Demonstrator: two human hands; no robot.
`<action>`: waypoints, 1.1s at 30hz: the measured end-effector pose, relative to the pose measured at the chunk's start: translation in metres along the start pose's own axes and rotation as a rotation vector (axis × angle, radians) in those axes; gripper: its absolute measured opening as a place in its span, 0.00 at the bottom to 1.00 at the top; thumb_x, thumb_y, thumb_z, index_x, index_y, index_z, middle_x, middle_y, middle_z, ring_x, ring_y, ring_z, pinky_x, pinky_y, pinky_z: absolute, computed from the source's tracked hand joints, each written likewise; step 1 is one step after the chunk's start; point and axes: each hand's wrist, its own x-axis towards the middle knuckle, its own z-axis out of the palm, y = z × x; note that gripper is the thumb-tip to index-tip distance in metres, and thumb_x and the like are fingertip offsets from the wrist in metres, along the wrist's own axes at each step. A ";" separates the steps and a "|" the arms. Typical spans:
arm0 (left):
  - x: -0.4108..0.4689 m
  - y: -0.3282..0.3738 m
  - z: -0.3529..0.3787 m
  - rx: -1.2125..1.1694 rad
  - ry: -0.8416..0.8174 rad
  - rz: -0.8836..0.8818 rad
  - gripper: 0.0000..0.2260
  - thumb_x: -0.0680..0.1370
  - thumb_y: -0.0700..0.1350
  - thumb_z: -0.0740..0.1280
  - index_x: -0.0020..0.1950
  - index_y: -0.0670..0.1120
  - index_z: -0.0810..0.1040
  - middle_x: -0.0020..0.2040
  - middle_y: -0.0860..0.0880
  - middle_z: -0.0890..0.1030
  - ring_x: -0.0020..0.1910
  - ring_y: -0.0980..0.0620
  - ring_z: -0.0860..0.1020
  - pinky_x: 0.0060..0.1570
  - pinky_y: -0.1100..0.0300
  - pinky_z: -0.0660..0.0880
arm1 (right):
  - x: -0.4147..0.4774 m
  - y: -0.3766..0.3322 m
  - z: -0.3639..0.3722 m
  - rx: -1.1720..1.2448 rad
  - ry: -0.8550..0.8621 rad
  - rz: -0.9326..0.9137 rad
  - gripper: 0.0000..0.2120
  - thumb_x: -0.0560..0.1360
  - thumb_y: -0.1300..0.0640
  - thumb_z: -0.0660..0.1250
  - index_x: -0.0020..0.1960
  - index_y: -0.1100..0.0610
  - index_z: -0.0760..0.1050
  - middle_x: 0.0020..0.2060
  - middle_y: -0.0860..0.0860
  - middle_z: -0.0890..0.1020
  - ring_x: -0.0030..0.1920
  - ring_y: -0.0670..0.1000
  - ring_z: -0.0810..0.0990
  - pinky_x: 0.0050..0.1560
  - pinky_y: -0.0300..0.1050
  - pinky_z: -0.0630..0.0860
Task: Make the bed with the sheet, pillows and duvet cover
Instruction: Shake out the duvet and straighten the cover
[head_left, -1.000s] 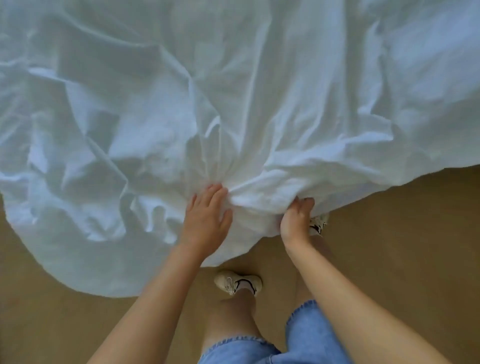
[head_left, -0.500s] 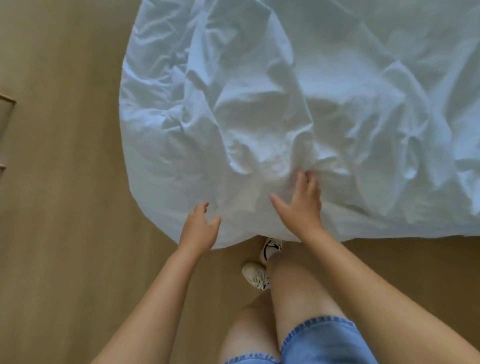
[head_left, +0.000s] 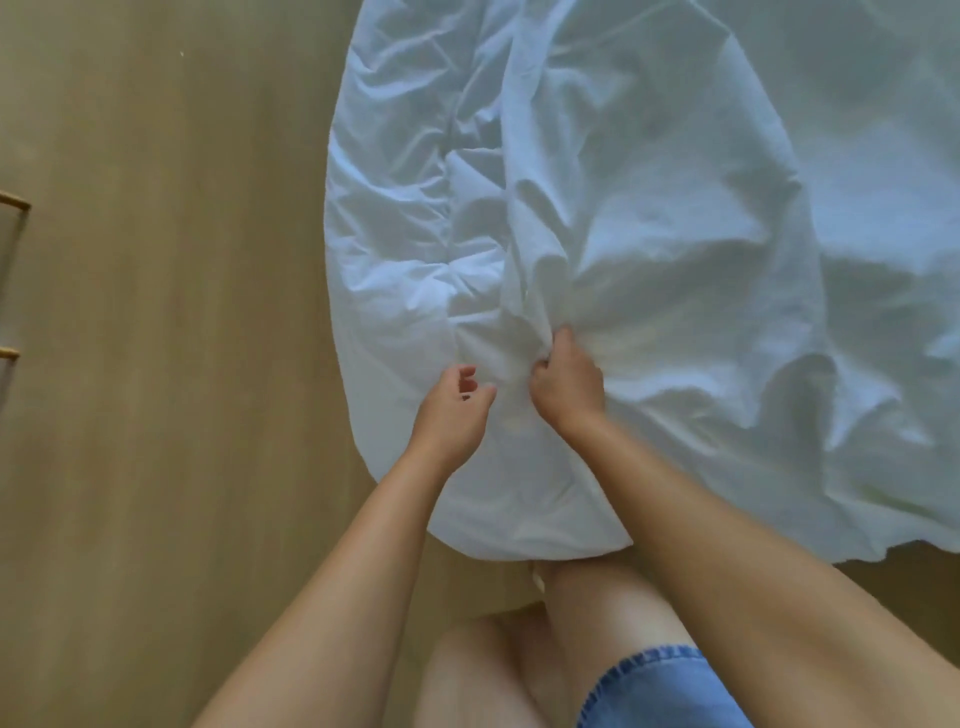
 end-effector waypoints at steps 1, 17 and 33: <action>0.011 0.011 -0.008 -0.048 -0.011 0.021 0.17 0.80 0.49 0.61 0.67 0.46 0.70 0.59 0.51 0.75 0.56 0.54 0.74 0.51 0.62 0.69 | -0.002 -0.013 0.001 0.047 -0.083 -0.067 0.14 0.76 0.62 0.56 0.60 0.60 0.71 0.56 0.62 0.78 0.55 0.63 0.75 0.51 0.51 0.71; 0.142 0.116 -0.090 -0.960 -0.790 -0.224 0.15 0.80 0.49 0.57 0.61 0.44 0.75 0.56 0.44 0.80 0.57 0.45 0.77 0.62 0.51 0.71 | -0.009 -0.072 0.014 -0.158 0.107 0.198 0.10 0.76 0.61 0.56 0.49 0.55 0.75 0.49 0.57 0.81 0.49 0.61 0.77 0.40 0.47 0.69; 0.190 0.291 -0.127 -0.261 -1.130 0.173 0.08 0.77 0.42 0.61 0.53 0.41 0.76 0.47 0.43 0.78 0.47 0.48 0.76 0.59 0.53 0.71 | 0.145 -0.207 -0.056 0.003 1.507 0.192 0.30 0.66 0.53 0.73 0.62 0.59 0.62 0.58 0.59 0.68 0.59 0.58 0.66 0.60 0.53 0.63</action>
